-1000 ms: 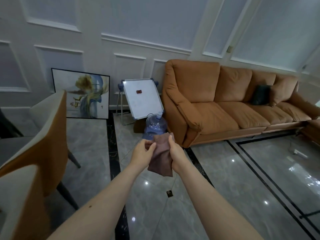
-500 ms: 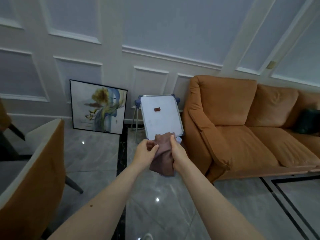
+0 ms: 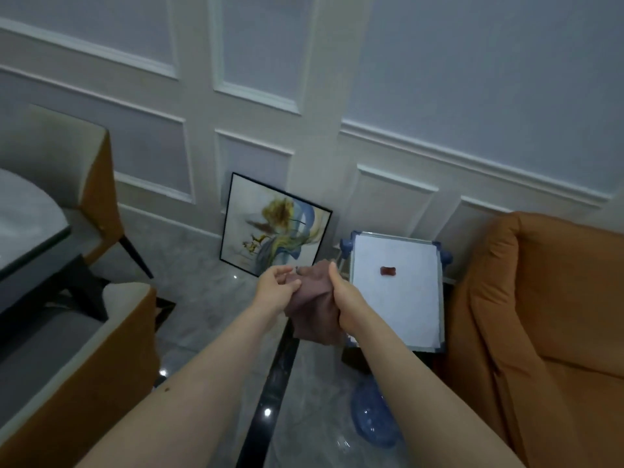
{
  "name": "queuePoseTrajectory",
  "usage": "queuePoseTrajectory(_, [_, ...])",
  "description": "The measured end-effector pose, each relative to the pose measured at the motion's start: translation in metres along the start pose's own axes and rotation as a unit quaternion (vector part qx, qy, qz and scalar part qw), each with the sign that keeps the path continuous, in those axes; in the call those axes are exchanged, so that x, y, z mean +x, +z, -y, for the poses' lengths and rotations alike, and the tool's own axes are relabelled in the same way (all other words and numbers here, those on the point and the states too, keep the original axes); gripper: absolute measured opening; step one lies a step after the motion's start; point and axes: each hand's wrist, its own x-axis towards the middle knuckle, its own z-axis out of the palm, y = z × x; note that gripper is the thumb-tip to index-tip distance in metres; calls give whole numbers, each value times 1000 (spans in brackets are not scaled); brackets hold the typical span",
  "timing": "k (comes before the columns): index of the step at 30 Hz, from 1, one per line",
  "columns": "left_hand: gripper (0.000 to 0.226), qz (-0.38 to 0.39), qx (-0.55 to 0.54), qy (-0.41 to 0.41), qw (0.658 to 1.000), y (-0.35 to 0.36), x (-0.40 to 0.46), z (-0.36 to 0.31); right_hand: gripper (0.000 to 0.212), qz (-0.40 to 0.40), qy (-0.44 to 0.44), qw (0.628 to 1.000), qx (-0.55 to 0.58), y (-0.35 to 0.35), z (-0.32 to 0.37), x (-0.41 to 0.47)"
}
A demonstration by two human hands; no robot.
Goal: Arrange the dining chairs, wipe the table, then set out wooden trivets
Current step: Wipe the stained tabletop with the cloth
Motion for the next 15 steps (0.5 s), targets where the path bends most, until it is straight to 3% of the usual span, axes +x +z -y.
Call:
queuePoseTrajectory(6, [30,-91,-55,26,994,-38,122,-17,45,58,16,997,-42,56,53,111])
queuePoseTrajectory(15, [34,-167,-69,28,983,-103,264,-63,36,197,30,980,-24,145,123,246])
